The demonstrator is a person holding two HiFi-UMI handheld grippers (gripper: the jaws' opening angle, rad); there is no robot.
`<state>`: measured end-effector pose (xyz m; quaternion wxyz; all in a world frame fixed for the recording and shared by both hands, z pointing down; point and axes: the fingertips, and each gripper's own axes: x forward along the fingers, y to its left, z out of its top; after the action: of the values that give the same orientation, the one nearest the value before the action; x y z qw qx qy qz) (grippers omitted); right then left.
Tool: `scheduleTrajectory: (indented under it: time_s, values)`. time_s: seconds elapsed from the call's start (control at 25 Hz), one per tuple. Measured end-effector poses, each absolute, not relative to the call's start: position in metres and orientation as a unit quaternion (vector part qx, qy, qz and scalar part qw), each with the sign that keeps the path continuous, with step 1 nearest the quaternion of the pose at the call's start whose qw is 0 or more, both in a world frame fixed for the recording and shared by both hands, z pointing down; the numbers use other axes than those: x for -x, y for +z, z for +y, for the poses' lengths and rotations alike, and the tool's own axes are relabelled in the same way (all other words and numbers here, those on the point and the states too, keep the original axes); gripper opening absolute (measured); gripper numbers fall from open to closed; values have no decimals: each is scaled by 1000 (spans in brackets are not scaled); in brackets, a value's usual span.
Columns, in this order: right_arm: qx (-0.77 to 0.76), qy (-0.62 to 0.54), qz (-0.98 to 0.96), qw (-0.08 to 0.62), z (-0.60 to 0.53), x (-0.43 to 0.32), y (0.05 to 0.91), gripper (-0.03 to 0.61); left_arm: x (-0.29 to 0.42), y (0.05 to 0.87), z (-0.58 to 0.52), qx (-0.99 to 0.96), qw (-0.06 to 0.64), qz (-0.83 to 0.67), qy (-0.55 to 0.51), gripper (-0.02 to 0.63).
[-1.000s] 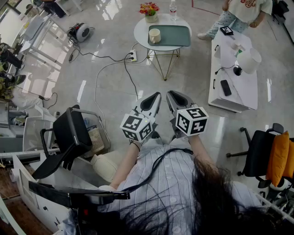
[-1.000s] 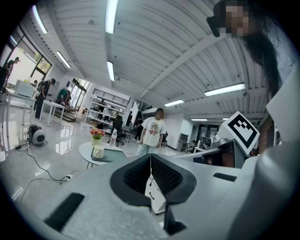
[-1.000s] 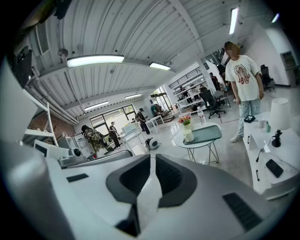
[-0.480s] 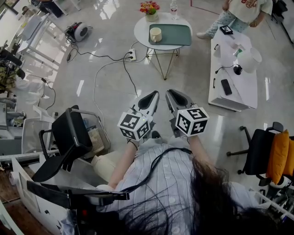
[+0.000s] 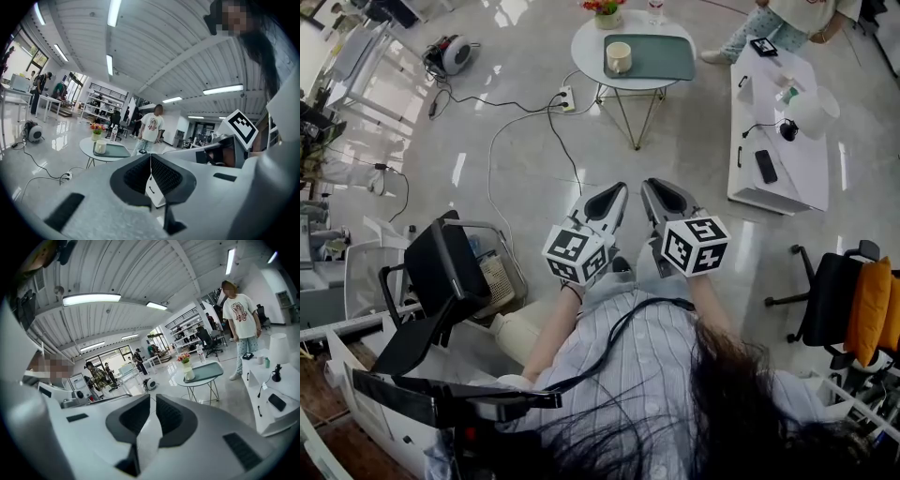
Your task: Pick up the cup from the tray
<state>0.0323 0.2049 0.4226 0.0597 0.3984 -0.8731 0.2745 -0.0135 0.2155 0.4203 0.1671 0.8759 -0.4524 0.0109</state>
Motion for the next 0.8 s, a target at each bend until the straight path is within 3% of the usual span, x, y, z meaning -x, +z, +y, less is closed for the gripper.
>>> scheduleTrajectory:
  time_s: [0.8]
  values:
    - [-342,283,-891,91,31,-24,440,55,22,433,48,-851,181,-493,15,14]
